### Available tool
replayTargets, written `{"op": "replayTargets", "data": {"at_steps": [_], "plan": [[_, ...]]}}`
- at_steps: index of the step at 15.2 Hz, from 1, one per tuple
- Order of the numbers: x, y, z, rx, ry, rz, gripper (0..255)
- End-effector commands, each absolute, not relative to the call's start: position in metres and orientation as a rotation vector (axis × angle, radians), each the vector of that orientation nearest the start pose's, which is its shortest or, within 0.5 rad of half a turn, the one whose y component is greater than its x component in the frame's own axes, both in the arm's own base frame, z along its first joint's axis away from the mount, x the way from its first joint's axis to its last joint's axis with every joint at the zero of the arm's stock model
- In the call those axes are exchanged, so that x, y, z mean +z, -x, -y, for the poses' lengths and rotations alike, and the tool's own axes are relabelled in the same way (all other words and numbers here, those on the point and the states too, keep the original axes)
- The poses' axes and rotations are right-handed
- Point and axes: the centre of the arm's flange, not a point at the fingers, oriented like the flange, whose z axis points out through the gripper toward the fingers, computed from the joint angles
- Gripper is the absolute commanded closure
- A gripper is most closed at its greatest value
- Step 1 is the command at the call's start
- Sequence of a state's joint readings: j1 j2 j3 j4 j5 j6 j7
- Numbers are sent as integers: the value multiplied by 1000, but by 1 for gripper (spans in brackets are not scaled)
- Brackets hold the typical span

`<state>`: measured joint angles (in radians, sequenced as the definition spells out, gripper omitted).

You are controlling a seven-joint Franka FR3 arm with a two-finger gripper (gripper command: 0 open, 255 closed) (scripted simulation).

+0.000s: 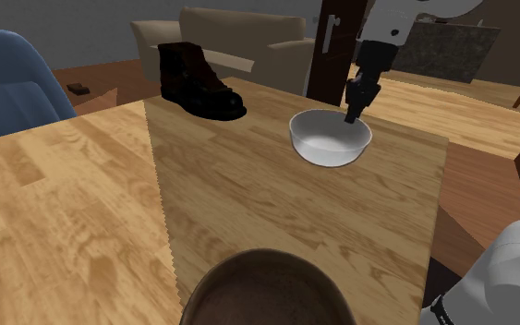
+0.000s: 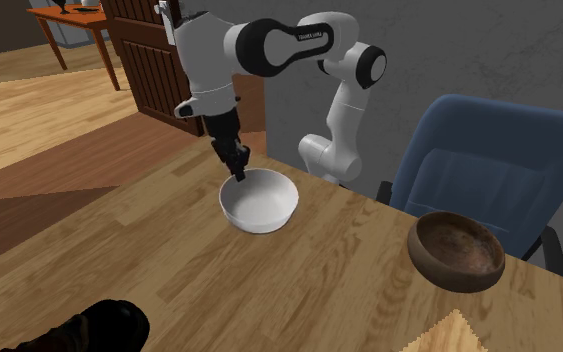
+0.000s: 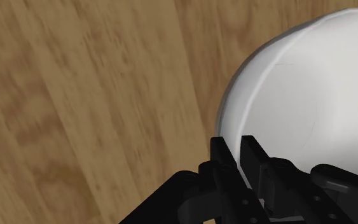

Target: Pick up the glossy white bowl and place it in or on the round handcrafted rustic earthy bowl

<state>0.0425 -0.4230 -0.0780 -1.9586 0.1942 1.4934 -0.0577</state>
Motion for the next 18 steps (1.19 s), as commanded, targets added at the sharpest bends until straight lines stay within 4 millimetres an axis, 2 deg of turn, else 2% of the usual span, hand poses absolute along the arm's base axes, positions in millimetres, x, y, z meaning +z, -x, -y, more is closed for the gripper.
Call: {"op": "replayTargets", "data": {"at_steps": [1,18], "plan": [[653,-409,0,48,2913,59,255],[743,-409,0,48,2913,59,255]]}}
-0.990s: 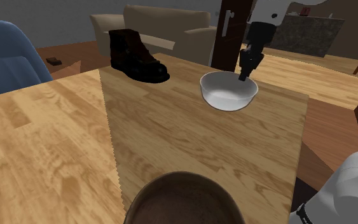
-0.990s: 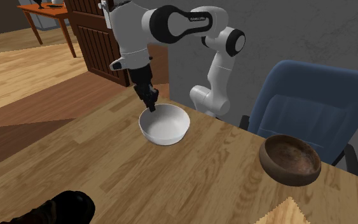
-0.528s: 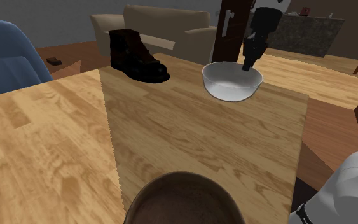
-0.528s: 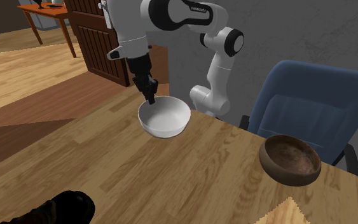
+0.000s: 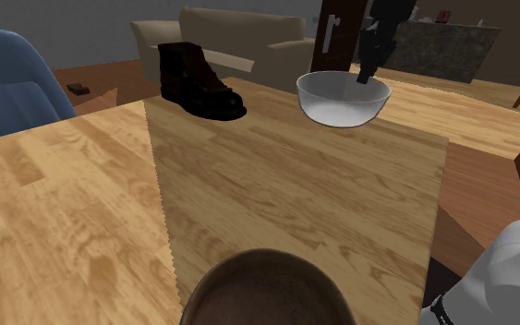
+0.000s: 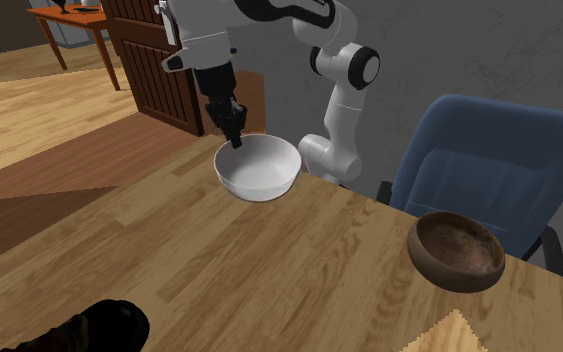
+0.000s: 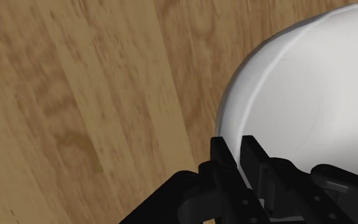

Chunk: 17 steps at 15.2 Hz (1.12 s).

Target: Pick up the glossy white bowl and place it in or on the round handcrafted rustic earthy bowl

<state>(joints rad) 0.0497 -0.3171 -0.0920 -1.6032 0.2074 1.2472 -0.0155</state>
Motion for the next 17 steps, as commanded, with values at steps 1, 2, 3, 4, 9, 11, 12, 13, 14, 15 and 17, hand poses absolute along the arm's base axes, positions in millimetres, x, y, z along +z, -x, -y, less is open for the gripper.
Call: {"op": "replayTargets", "data": {"at_steps": [1,2,3,4,9,11,12,13,14,15,17], "plan": [[748,-409,0,48,2913,59,255],[753,-409,0,48,2913,59,255],[759,-409,0,48,2913,59,255],[761,-409,0,48,2913,59,255],[765,-376,-57,48,2913,59,255],[766,-363,-80,48,2913,59,255],[767,-357,-92,48,2913,59,255],[768,-350,-103,48,2913,59,255],[769,-343,-115,48,2913,59,255],[770,-337,-126,48,2913,59,255],[771,-324,-149,48,2913,59,255]]}}
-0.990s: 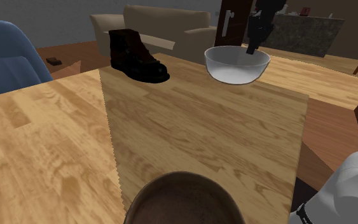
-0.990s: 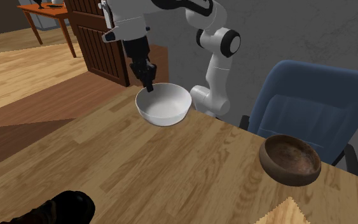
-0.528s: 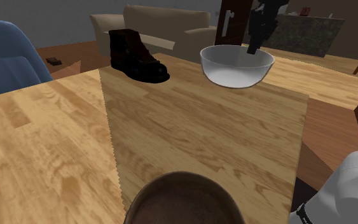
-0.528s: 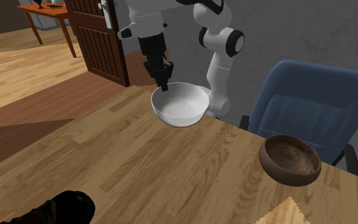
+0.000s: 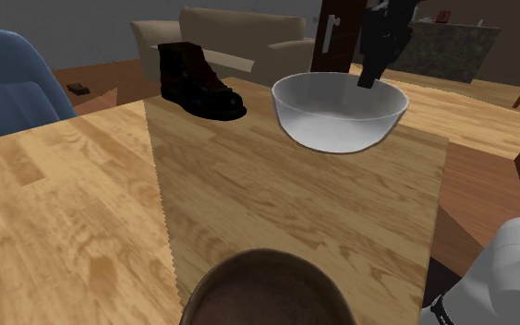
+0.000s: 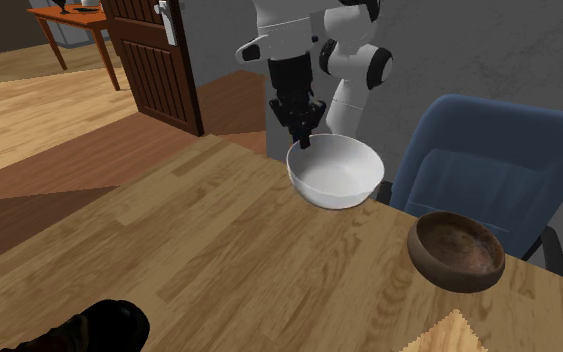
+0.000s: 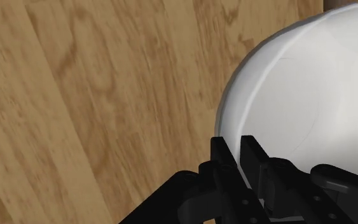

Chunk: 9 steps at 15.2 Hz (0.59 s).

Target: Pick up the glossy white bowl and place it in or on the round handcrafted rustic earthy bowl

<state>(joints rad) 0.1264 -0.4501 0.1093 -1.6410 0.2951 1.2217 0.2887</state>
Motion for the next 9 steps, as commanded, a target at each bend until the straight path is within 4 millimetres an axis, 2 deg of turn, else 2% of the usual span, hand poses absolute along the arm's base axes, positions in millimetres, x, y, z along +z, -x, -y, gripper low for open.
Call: {"op": "replayTargets", "data": {"at_steps": [1,9], "plan": [[772,-317,-160,48,2913,59,255],[779,-265,-252,48,2913,59,255]]}}
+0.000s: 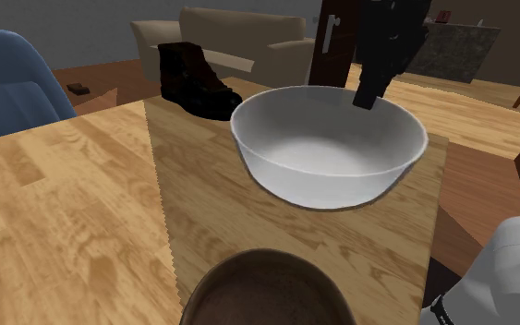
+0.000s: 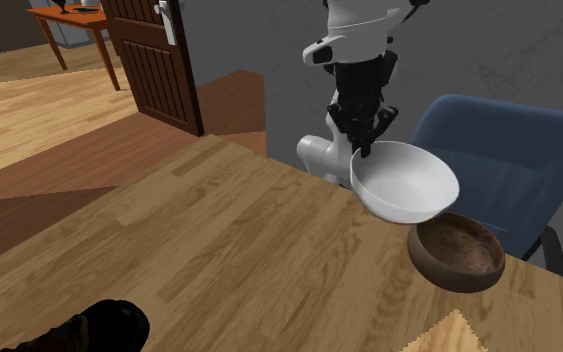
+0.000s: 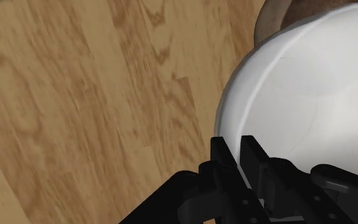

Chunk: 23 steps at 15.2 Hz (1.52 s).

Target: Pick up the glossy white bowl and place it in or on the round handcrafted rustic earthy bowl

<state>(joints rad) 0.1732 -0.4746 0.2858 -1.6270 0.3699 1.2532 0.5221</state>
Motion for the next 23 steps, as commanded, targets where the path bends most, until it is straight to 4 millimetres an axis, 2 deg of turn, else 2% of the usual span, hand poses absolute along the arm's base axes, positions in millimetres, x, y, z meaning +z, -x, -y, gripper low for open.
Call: {"op": "replayTargets", "data": {"at_steps": [1,10,23], "plan": [[779,-258,-263,48,2913,59,255],[786,-201,-363,48,2913,59,255],[718,-201,-363,48,2913,59,255]]}}
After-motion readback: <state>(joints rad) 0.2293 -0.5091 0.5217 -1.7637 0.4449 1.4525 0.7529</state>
